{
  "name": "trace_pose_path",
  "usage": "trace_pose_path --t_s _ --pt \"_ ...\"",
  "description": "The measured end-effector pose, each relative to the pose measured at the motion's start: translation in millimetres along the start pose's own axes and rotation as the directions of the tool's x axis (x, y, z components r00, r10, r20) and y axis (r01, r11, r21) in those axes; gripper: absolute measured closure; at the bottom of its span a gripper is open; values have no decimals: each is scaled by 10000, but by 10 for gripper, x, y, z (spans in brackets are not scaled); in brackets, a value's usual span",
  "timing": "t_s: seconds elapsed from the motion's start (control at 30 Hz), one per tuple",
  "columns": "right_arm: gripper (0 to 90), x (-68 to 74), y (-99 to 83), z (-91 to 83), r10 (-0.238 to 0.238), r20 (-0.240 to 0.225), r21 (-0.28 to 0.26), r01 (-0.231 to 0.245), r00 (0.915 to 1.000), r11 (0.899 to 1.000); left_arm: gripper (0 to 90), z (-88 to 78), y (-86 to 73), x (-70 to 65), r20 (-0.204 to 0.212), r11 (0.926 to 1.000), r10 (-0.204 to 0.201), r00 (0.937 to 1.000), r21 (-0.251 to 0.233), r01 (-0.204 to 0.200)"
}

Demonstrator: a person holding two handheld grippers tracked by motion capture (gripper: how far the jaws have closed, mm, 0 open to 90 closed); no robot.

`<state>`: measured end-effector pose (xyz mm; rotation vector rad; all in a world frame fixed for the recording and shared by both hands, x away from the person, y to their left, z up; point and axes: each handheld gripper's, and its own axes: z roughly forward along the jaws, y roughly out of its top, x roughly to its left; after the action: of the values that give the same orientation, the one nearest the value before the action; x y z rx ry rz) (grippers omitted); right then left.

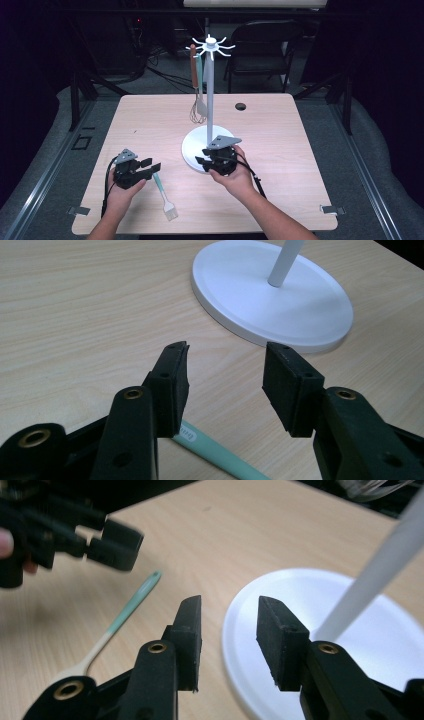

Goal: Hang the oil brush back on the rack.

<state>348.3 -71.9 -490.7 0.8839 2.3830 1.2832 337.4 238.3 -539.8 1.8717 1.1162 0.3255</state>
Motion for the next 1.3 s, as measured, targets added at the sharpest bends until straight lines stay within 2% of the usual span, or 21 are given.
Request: trace_pose_path --t_s 0.3,0.43,0.53,0.7,0.97,1.17,1.27,1.3 --pt "642 318 -242 420 65 -714 658 -18 9974 9978 524 7 -11 11 -134 10000 0 9999 -14 0" --pt "651 460 -296 556 -92 -999 928 185 9950 9955 523 18 -8 12 -133 10000 18 9999 -38 -19" --pt "658 555 -328 651 55 -1224 974 65 9925 9952 524 30 -6 11 -87 10000 41 10000 49 -41" --pt "671 713 -375 787 -10 -1581 1244 209 9874 9920 524 41 -7 12 -123 9999 115 9999 71 -114" --pt "660 922 -400 960 -49 -1880 1311 301 9822 9909 524 49 -7 4 -91 9998 133 9999 140 -131" --pt "659 1024 -417 1062 -619 -1712 1730 918 9833 9806 524 46 -7 11 -95 9998 158 9998 79 -157" --pt "694 1041 -434 1074 -612 -1723 1659 902 9831 9820 524 47 -9 8 -89 9999 125 9999 73 -124" --pt "727 1028 -429 1062 -727 -1754 1769 1040 9818 9787 523 49 -10 6 -85 9999 122 9999 86 -121"
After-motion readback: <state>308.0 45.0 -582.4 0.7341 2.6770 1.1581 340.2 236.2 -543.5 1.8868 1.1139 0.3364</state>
